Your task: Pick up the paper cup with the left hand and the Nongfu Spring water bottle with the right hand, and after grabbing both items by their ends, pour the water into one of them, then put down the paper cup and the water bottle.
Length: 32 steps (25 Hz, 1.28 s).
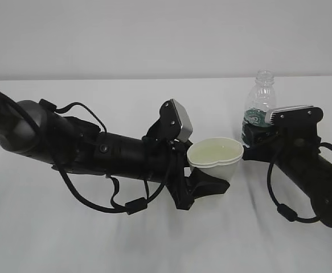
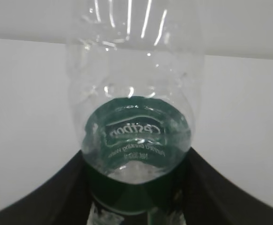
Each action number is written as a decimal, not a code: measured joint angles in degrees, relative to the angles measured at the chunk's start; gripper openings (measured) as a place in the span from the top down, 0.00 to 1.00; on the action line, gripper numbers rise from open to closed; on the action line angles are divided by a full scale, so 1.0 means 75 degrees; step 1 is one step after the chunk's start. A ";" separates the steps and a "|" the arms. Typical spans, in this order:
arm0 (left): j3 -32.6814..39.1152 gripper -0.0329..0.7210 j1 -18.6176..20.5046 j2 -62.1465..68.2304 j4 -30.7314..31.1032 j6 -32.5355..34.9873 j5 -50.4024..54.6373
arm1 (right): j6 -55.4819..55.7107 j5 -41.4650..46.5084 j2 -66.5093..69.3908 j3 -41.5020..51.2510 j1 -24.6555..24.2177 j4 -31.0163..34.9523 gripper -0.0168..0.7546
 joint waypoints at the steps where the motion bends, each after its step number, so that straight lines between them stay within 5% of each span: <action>1: 0.0000 0.37 0.0000 0.0000 0.0000 0.0000 0.0000 | 0.0014 -0.0038 0.0050 -0.0013 0.0000 0.0000 0.46; 10: 0.0000 0.37 0.0000 0.0000 0.0000 0.0000 0.0000 | 0.0273 -0.0152 0.0145 -0.0059 0.0000 -0.0032 0.45; 18: 0.0000 0.37 0.0000 0.0000 0.0000 0.0000 0.0000 | 0.0591 -0.0152 0.0147 -0.0059 0.0000 -0.0108 0.25; 32: 0.0000 0.37 0.0000 0.0000 0.0000 0.0000 0.0087 | 0.0655 -0.0152 0.0160 0.0194 0.0000 -0.0382 0.20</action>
